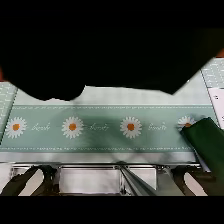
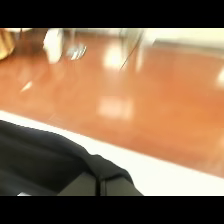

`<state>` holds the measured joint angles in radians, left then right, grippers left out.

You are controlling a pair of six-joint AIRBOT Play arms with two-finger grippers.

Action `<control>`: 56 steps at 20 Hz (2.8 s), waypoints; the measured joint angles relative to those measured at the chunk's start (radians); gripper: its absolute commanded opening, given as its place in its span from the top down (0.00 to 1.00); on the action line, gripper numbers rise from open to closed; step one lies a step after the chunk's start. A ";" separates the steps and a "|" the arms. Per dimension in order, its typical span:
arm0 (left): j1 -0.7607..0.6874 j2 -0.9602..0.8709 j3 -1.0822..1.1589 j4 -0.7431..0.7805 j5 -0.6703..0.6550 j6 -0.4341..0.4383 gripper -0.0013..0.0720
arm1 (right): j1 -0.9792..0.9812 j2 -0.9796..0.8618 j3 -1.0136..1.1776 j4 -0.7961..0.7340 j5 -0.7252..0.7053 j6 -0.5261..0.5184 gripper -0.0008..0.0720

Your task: Fold the shirts.

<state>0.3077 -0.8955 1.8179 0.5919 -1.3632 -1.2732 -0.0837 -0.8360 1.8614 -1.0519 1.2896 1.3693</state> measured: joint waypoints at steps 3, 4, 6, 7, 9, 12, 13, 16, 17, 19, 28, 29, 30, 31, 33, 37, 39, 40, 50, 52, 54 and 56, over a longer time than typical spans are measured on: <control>0.000 0.104 0.047 0.031 -0.018 -0.005 0.95 | 0.000 0.100 0.009 -0.028 0.026 0.004 0.95; 0.000 0.136 0.054 0.050 -0.038 -0.011 0.95 | 0.000 0.122 0.011 -0.034 0.045 0.011 0.95; 0.000 0.185 0.057 0.080 -0.087 -0.032 0.95 | 0.000 0.152 0.011 -0.063 0.097 0.031 0.95; 0.000 0.202 0.053 0.084 -0.111 -0.042 0.95 | 0.000 0.161 0.005 -0.069 0.118 0.042 0.95; 0.000 0.223 0.024 0.117 -0.156 -0.071 0.95 | 0.000 0.172 -0.030 -0.070 0.145 0.061 0.95; 0.000 0.234 -0.087 0.135 -0.187 -0.106 0.95 | 0.000 0.179 -0.142 -0.077 0.154 0.075 0.96; 0.000 0.230 -0.139 0.143 -0.185 -0.113 0.95 | 0.000 0.175 -0.190 -0.078 0.148 0.075 0.96; -0.005 0.183 -0.323 0.148 -0.150 -0.122 0.95 | 0.000 0.118 -0.343 -0.077 0.095 0.061 0.96; -0.010 0.154 -0.381 0.150 -0.134 -0.115 0.95 | 0.000 0.079 -0.386 -0.068 0.072 0.049 0.96; -0.024 0.064 -0.484 0.154 -0.075 -0.090 0.95 | 0.000 -0.024 -0.443 -0.039 0.020 0.020 0.96; -0.115 -0.557 -0.519 0.128 0.269 -0.025 0.95 | 0.000 -0.653 -0.382 0.160 -0.303 -0.061 0.95; -0.124 -0.621 -0.493 0.124 0.286 -0.023 0.92 | 0.000 -0.715 -0.346 0.180 -0.318 -0.061 0.95; -0.131 -0.674 -0.469 0.116 0.302 -0.021 0.72 | 0.000 -0.777 -0.308 0.200 -0.327 -0.055 0.87; -0.138 -0.721 -0.444 0.107 0.314 -0.021 0.33 | 0.000 -0.829 -0.274 0.215 -0.334 -0.044 0.52; -0.145 -0.789 -0.404 0.082 0.314 -0.023 0.29 | -0.002 -0.905 -0.220 0.253 -0.345 -0.033 0.42; -0.089 -0.838 -0.335 0.122 0.176 -0.082 0.29 | -0.035 -0.957 -0.150 0.288 -0.269 -0.014 0.43; -0.027 -0.824 -0.335 0.197 0.053 -0.098 0.29 | -0.087 -0.935 -0.134 0.271 -0.180 -0.005 0.44; 0.006 -0.801 -0.356 0.226 0.009 -0.096 0.29 | -0.117 -0.912 -0.137 0.246 -0.125 0.000 0.44; 0.336 -0.425 -1.080 0.281 0.071 0.075 0.29 | -0.275 -0.372 -0.948 0.080 -0.102 -0.018 0.44; 0.359 -0.409 -1.149 0.274 0.089 0.102 0.29 | -0.282 -0.291 -1.069 0.114 -0.127 -0.040 0.44; 0.359 -0.406 -1.188 0.266 0.112 0.119 0.29 | -0.285 -0.238 -1.148 0.137 -0.138 -0.054 0.44; 0.340 -0.412 -1.208 0.259 0.122 0.130 0.29 | -0.286 -0.209 -1.191 0.151 -0.144 -0.062 0.44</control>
<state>0.6479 -1.3075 0.6098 0.8509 -1.2415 -1.1435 -0.3702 -1.0454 0.6701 -0.9012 1.1458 1.3071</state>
